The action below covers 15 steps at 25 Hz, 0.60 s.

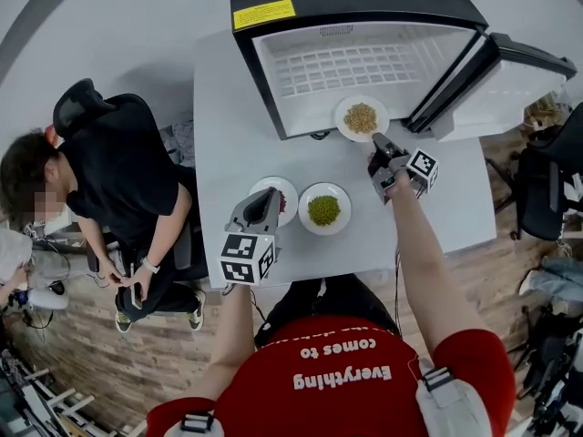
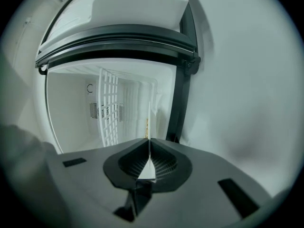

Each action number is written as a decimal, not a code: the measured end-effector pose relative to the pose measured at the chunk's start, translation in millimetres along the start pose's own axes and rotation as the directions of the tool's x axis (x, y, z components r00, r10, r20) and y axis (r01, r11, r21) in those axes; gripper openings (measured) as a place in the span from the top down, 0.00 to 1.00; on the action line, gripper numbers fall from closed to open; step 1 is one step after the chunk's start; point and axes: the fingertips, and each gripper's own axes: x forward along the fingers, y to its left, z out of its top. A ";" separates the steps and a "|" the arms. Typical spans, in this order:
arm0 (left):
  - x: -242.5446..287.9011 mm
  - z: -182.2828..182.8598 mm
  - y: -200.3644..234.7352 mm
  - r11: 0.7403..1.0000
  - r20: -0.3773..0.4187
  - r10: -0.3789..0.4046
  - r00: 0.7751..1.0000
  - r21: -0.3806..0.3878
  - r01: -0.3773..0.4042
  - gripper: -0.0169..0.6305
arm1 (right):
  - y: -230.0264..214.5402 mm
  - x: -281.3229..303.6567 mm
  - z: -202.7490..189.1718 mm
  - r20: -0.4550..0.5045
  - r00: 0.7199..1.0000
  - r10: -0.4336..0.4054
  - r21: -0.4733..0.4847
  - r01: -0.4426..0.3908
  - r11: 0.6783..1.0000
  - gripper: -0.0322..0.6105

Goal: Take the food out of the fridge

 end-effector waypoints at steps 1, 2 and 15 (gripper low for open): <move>-0.9 1.7 -0.1 1.000 0.007 -0.003 1.000 0.002 0.003 0.97 | 3.7 -5.1 -3.0 -0.003 1.000 0.014 0.002 -0.014 1.000 0.92; -1.8 3.6 -0.2 1.000 0.014 -0.007 1.000 0.005 0.007 0.97 | 9.3 -10.5 -6.6 -0.007 1.000 0.031 0.003 -0.031 1.000 0.92; -20.6 13.4 -8.5 0.998 0.080 -0.056 0.995 0.004 0.055 0.97 | 99.5 -104.8 -96.6 -0.117 0.961 0.250 0.055 -0.245 0.968 0.92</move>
